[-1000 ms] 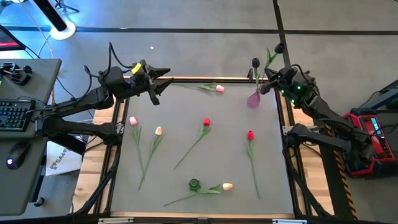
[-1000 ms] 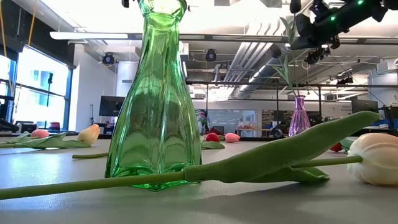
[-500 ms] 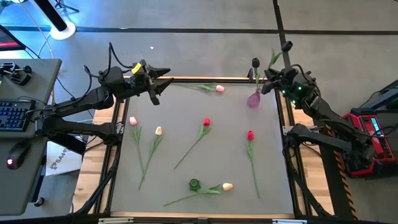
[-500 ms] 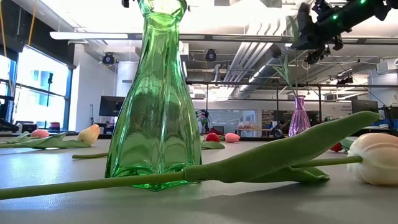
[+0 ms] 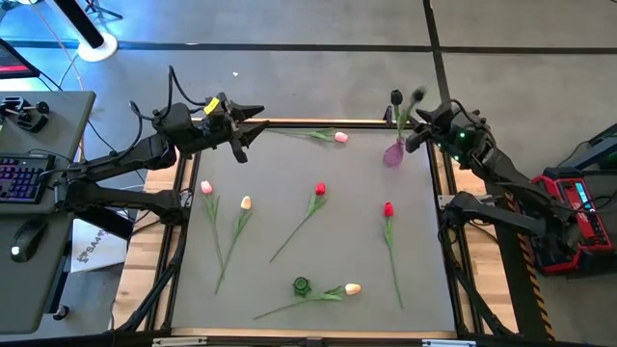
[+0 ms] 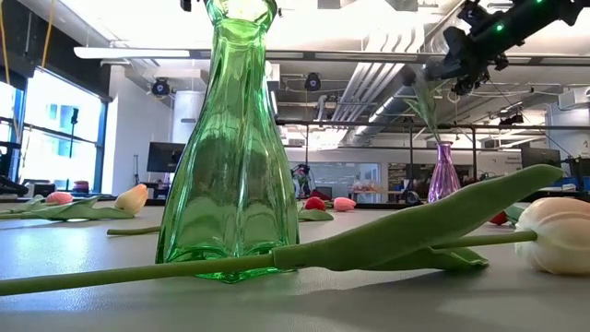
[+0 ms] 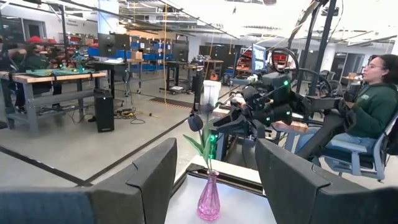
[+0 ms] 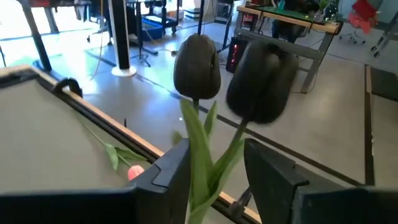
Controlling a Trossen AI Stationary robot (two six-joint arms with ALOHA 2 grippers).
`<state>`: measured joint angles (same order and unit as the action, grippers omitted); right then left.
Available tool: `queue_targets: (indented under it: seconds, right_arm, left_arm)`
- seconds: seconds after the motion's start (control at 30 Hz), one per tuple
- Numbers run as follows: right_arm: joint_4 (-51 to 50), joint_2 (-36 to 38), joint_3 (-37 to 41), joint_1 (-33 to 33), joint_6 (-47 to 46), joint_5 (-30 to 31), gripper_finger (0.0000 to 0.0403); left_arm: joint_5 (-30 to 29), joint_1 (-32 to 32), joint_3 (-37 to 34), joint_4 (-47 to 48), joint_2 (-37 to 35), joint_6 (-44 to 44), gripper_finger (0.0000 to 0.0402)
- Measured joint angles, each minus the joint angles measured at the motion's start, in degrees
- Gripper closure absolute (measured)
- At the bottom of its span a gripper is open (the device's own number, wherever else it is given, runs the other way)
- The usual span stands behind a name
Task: Sort flowers into vase by color
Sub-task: Put the black flower into the violet vase, then put the right white flower into the violet vase
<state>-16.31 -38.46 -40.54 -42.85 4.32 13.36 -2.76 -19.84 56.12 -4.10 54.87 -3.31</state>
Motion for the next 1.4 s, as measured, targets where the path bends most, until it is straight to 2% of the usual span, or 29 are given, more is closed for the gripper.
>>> queue_targets:
  seconds: [0.37, 0.6, 0.97, 1.07, 1.27, 1.4]
  right_arm:
    - [-2.4, -0.1, -4.1, 0.1, -3.1, -0.8, 0.0265]
    - [-5.1, -0.1, -7.7, 0.2, -5.7, -7.7, 0.0265]
    - [-7.3, 0.0, -7.8, 1.8, -11.0, -21.0, 0.0265]
    - [-7.4, -0.1, -7.8, 4.3, -10.8, -20.9, 0.0265]
    - [-7.4, -1.4, -7.7, 9.6, -8.7, -16.9, 0.0265]
    - [-7.4, -2.9, -7.7, 12.9, -7.8, -16.8, 0.0265]
  left_arm:
    - [0.0, 0.0, 0.0, 0.0, 0.0, 0.0, 0.0196]
    - [0.0, 0.0, 0.0, 0.0, 0.0, 0.0, 0.0196]
    - [0.0, 0.0, 0.0, 0.0, 0.0, 0.0, 0.0196]
    - [0.0, 0.0, 0.0, 0.0, 0.0, 0.0, 0.0196]
    - [0.0, 0.0, 0.0, 0.0, 0.0, 0.0, 0.0196]
    - [0.0, 0.0, 0.0, 0.0, 0.0, 0.0, 0.0196]
